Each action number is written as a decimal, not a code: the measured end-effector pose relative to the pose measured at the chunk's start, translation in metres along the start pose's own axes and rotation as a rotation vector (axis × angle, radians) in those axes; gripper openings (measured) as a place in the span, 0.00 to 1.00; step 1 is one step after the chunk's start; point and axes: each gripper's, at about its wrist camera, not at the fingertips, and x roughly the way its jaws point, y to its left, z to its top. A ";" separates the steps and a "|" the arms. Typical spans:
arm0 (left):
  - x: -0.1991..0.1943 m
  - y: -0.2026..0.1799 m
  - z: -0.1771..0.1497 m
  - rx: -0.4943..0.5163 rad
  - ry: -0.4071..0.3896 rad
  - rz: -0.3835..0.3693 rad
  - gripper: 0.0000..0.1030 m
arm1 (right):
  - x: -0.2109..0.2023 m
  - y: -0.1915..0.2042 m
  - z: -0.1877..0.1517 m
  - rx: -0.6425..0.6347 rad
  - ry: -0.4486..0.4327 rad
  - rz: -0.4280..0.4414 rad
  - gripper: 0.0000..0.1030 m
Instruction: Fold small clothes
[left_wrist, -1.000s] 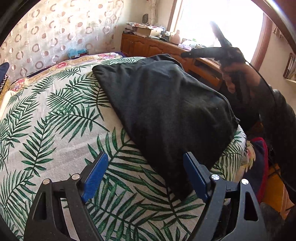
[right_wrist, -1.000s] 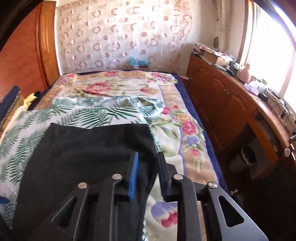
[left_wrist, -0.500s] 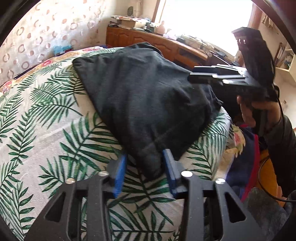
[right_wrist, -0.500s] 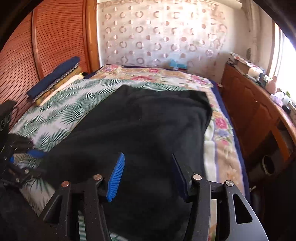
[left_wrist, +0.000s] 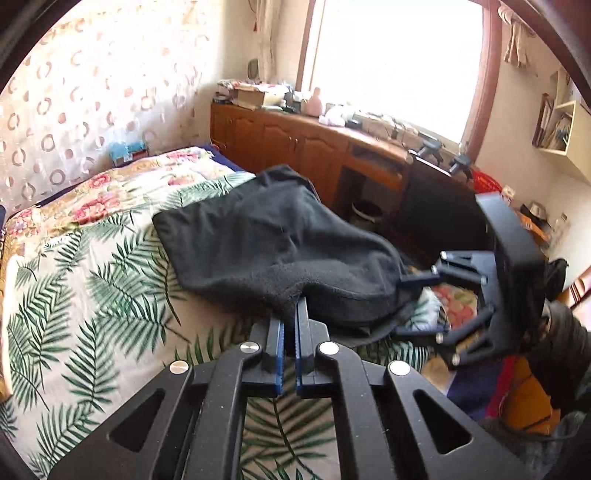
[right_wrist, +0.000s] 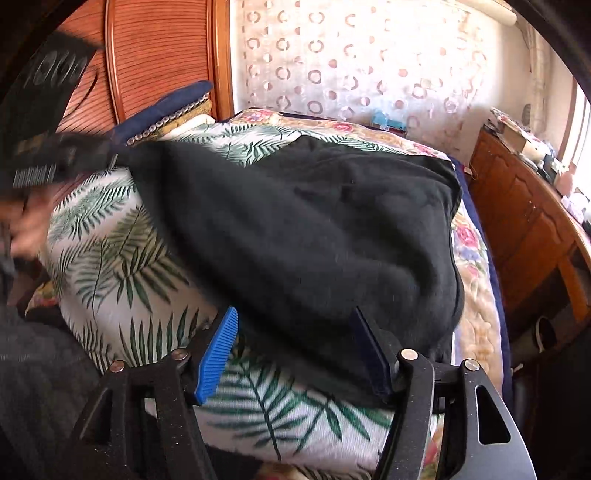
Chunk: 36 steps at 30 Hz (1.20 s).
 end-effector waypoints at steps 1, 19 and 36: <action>0.000 0.001 0.003 -0.004 -0.005 0.000 0.04 | -0.003 0.003 -0.001 0.001 0.009 -0.005 0.66; -0.007 0.017 0.003 -0.040 -0.035 0.040 0.04 | -0.020 -0.042 0.010 0.038 -0.024 -0.112 0.07; 0.078 0.126 0.097 -0.125 -0.023 0.147 0.04 | 0.056 -0.086 0.169 0.053 -0.175 -0.140 0.07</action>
